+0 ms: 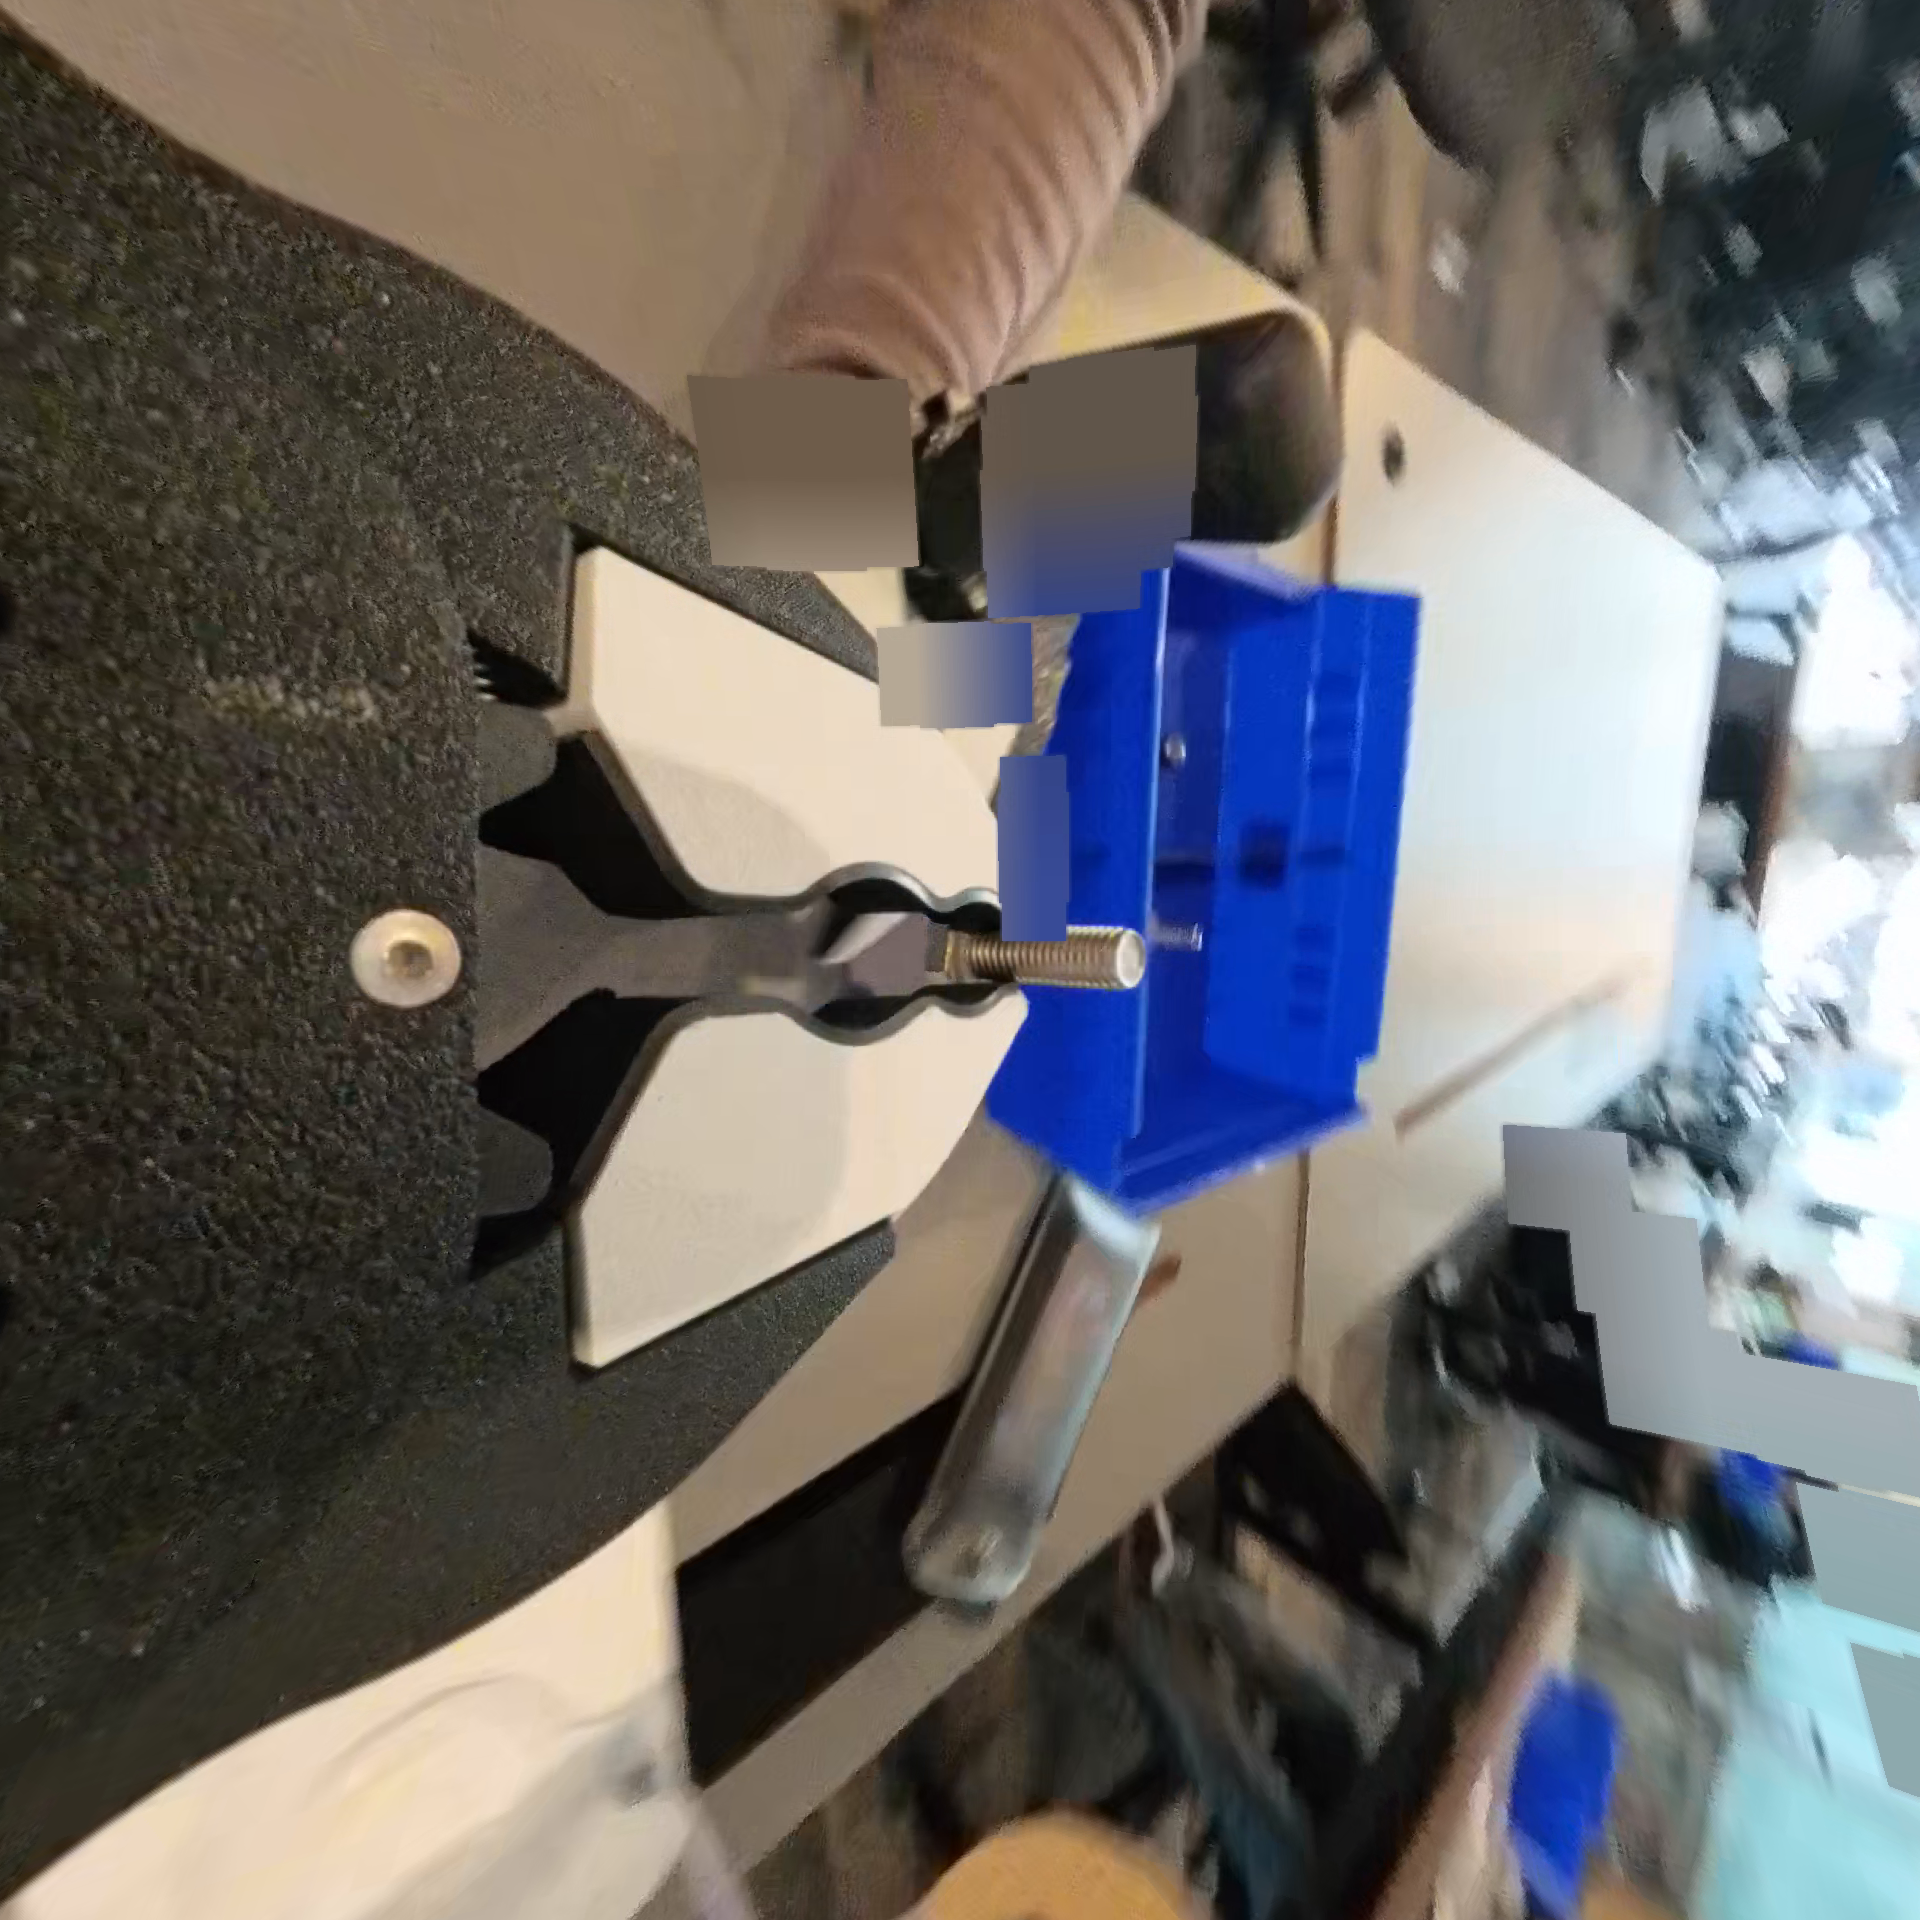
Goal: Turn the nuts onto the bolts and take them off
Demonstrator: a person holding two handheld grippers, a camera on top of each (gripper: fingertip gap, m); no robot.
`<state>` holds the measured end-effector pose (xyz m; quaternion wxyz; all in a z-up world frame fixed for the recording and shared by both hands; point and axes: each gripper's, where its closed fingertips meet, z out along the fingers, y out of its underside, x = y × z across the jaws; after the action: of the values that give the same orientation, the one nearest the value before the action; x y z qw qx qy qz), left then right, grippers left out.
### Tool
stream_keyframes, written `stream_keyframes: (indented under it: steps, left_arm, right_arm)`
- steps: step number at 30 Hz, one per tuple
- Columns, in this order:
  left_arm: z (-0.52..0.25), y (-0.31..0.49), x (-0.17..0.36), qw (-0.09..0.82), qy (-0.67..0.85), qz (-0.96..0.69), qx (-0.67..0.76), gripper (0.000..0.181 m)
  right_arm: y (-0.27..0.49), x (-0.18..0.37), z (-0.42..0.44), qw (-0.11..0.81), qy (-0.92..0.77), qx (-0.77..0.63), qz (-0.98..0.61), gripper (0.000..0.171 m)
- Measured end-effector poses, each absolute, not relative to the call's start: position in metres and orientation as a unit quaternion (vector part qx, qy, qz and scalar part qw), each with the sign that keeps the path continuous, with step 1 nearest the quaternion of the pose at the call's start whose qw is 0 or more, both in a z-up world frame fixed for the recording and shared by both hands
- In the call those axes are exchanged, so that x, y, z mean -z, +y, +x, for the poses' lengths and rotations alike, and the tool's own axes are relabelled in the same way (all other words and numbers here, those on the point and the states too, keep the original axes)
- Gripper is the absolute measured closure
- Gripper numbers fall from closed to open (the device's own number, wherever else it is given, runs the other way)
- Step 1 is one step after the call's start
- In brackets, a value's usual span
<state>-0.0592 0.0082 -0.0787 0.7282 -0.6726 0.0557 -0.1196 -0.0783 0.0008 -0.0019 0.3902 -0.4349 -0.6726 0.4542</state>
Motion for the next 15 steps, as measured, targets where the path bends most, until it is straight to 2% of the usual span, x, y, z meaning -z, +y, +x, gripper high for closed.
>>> stream_keyframes:
  steps: [1,4,9,15]
  left_arm:
    - [-0.062,0.008,0.079,0.730,0.051,-0.673,0.107,0.136]
    - [-0.083,0.003,0.072,0.751,0.023,-0.659,0.030,0.151]
    - [-0.093,-0.008,0.055,0.787,0.028,-0.616,-0.025,0.152]
    - [-0.088,-0.006,0.056,0.786,0.050,-0.615,-0.037,0.152]
  right_arm:
    - [0.009,0.008,-0.062,0.418,-0.640,-0.458,-0.453,0.162]
    - [0.021,0.040,-0.021,0.473,-0.562,-0.461,-0.498,0.162]
    - [0.010,0.113,0.000,0.471,-0.573,-0.415,-0.527,0.161]
    - [-0.010,0.134,-0.011,0.453,-0.644,-0.371,-0.492,0.161]
